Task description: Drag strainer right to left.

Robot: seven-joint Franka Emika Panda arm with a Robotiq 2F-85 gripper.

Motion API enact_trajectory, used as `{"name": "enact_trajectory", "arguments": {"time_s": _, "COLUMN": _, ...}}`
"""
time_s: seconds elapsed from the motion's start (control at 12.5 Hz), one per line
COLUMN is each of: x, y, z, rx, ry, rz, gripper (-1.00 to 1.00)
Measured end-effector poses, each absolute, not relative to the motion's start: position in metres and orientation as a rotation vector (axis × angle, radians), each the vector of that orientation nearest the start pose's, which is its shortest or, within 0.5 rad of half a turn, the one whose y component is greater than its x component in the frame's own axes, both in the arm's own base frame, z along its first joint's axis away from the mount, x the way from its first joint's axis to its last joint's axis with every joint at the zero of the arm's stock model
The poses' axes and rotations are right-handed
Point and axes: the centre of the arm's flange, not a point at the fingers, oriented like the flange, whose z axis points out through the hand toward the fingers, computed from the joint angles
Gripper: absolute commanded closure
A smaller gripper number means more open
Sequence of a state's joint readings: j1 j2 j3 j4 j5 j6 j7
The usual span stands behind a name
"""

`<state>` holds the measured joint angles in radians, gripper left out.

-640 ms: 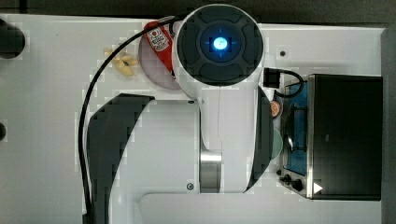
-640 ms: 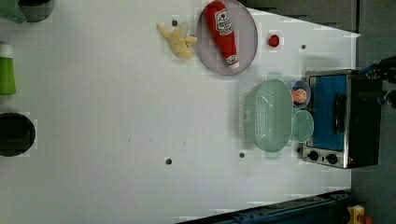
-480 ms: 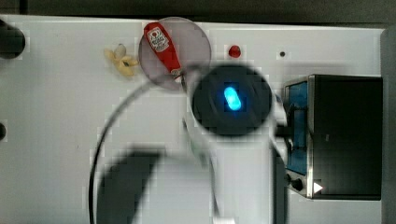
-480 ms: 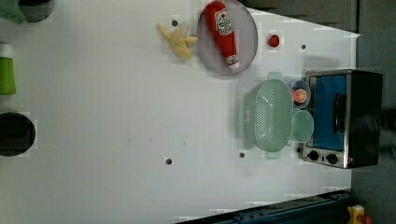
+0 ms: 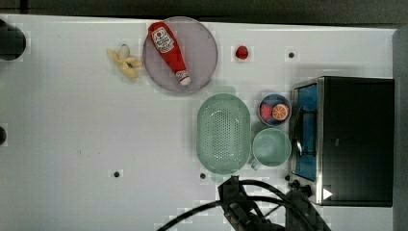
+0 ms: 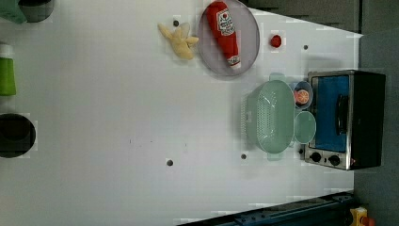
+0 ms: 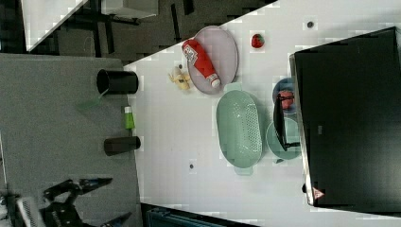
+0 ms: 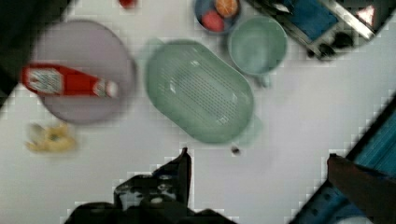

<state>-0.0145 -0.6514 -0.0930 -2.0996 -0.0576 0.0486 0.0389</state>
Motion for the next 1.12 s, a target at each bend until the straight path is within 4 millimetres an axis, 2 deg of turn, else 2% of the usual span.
{"name": "enact_trajectory", "arguments": {"time_s": 0.08, "x": 0.352, "y": -0.059, "z": 0.666, "rx": -2.745, "ry": 1.374, "rz": -0.264, "gripper": -1.00}}
{"name": "enact_trajectory", "arguments": {"time_s": 0.16, "x": 0.363, "y": -0.061, "z": 0.645, "rx": -2.768, "ry": 1.393, "rz": -0.229, "gripper": -1.00}}
{"name": "enact_trajectory", "arguments": {"time_s": 0.24, "x": 0.384, "y": -0.060, "z": 0.615, "rx": -2.778, "ry": 1.394, "rz": -0.210, "gripper": -1.00}}
{"name": "enact_trajectory", "arguments": {"time_s": 0.32, "x": 0.408, "y": -0.055, "z": 0.575, "rx": -2.785, "ry": 1.401, "rz": -0.212, "gripper": -1.00}}
{"name": "enact_trajectory", "arguments": {"time_s": 0.4, "x": 0.427, "y": -0.046, "z": 0.527, "rx": -2.799, "ry": 1.428, "rz": -0.158, "gripper": -1.00}}
{"name": "enact_trajectory", "arguments": {"time_s": 0.48, "x": 0.435, "y": -0.036, "z": 0.475, "rx": -2.795, "ry": 1.476, "rz": -0.092, "gripper": -1.00}}
{"name": "enact_trajectory", "arguments": {"time_s": 0.64, "x": 0.433, "y": -0.024, "z": 0.376, "rx": -2.742, "ry": 1.622, "rz": 0.084, "gripper": -1.00}}
{"name": "enact_trajectory", "arguments": {"time_s": 0.72, "x": 0.429, "y": -0.026, "z": 0.335, "rx": -2.716, "ry": 1.705, "rz": 0.155, "gripper": -1.00}}
{"name": "enact_trajectory", "arguments": {"time_s": 0.8, "x": 0.430, "y": -0.032, "z": 0.308, "rx": -2.685, "ry": 1.784, "rz": 0.209, "gripper": -1.00}}
{"name": "enact_trajectory", "arguments": {"time_s": 0.88, "x": 0.437, "y": -0.039, "z": 0.290, "rx": -2.634, "ry": 1.876, "rz": 0.222, "gripper": -1.00}}
{"name": "enact_trajectory", "arguments": {"time_s": 0.96, "x": 0.442, "y": -0.042, "z": 0.274, "rx": -2.575, "ry": 1.965, "rz": 0.214, "gripper": -1.00}}
{"name": "enact_trajectory", "arguments": {"time_s": 1.12, "x": 0.456, "y": -0.039, "z": 0.255, "rx": -2.492, "ry": 2.051, "rz": 0.142, "gripper": -1.00}}
